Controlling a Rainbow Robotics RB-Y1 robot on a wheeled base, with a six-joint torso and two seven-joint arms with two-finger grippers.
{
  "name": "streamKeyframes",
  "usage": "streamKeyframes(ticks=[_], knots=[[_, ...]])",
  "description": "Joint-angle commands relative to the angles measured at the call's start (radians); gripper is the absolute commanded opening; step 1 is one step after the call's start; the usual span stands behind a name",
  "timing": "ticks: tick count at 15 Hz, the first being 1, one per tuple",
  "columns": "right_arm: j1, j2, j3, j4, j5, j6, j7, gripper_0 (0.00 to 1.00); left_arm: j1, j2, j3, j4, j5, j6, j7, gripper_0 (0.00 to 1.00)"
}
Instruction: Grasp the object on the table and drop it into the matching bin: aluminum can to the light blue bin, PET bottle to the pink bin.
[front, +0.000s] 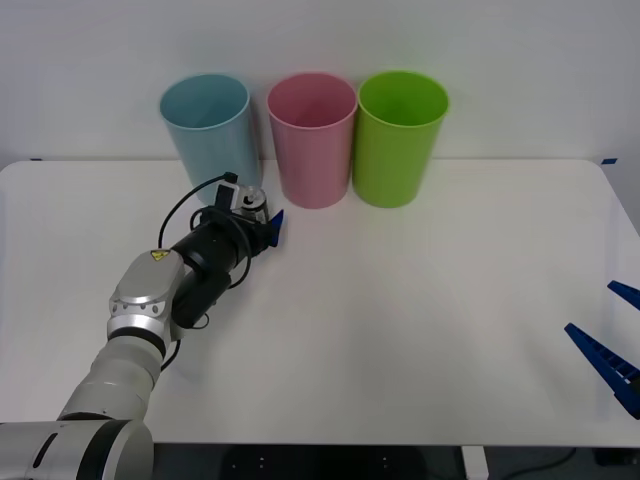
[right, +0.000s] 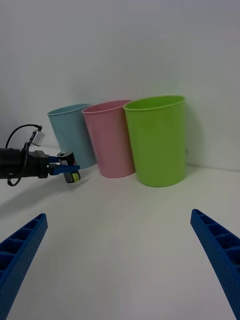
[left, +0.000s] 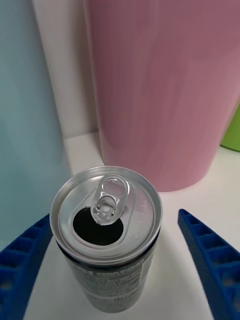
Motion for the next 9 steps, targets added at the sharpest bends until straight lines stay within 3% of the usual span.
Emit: streamKeyframes(ticks=[1,9], knots=[[0.0,0.0,0.0,0.0,0.0,0.0,0.0,1.0,0.0,-0.001,0.0,0.0,0.0,0.001,-0.003,0.0],[0.0,0.0,0.0,0.0,0.0,0.0,0.0,1.0,0.0,-0.001,-0.008,0.0,0.009,0.001,0.003,0.0]])
